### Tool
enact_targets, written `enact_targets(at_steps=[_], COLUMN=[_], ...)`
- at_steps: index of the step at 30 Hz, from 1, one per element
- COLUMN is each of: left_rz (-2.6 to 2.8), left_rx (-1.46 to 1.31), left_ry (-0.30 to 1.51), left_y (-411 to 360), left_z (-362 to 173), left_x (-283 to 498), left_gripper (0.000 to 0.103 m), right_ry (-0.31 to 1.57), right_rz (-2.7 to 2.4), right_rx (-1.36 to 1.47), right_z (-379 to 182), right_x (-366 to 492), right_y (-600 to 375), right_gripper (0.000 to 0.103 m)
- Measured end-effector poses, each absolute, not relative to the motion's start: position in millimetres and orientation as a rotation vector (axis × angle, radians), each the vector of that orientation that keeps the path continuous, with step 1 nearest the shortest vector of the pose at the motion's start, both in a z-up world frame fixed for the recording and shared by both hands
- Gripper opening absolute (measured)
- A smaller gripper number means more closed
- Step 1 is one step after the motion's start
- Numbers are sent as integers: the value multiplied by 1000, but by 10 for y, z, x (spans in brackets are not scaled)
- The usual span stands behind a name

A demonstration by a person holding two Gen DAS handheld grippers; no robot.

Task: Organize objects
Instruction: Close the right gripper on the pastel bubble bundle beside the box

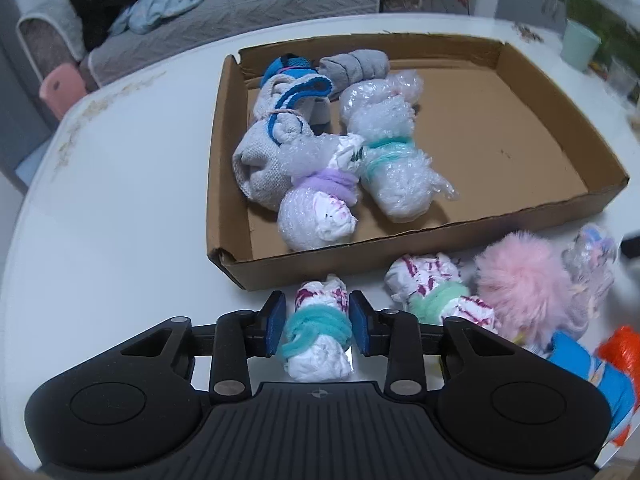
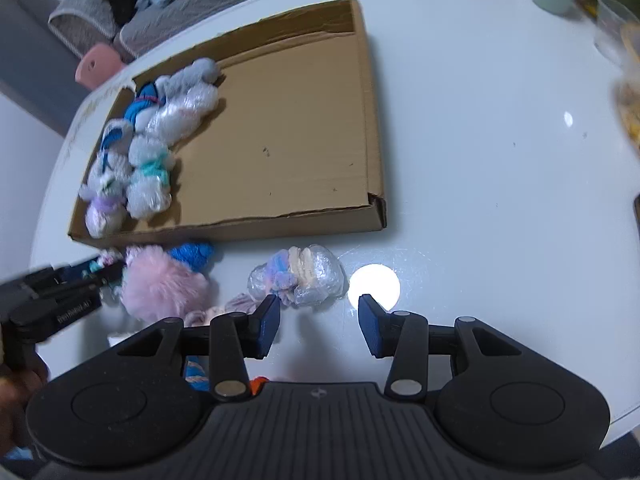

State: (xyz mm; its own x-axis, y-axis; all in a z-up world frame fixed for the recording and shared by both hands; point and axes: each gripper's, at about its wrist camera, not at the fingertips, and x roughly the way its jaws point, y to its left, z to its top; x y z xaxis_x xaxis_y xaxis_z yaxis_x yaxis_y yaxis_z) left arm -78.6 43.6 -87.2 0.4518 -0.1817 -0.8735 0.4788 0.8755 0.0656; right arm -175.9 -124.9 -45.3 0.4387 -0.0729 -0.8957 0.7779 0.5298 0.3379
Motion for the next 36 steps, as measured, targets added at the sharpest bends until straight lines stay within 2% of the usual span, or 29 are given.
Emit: enact_targets(at_steps=[10, 23, 31, 36], left_rz=[-395, -443, -432, -424], left_rx=[355, 219, 208, 217], left_ry=[1073, 929, 1017, 1040], left_y=[601, 460, 502, 550], left_z=[-730, 164, -130, -205], left_x=[-1027, -805, -822, -860], left_gripper=[33, 34, 34, 34], right_ry=[915, 728, 958, 1031], right_rz=[-624, -576, -523, -536], right_rx=[895, 904, 747, 666], right_z=[-330, 95, -326, -491], right_x=[-2028, -2119, -1663, -1357], right_y=[-1345, -1577, -1197, -1143], right_gripper=[41, 41, 44, 50])
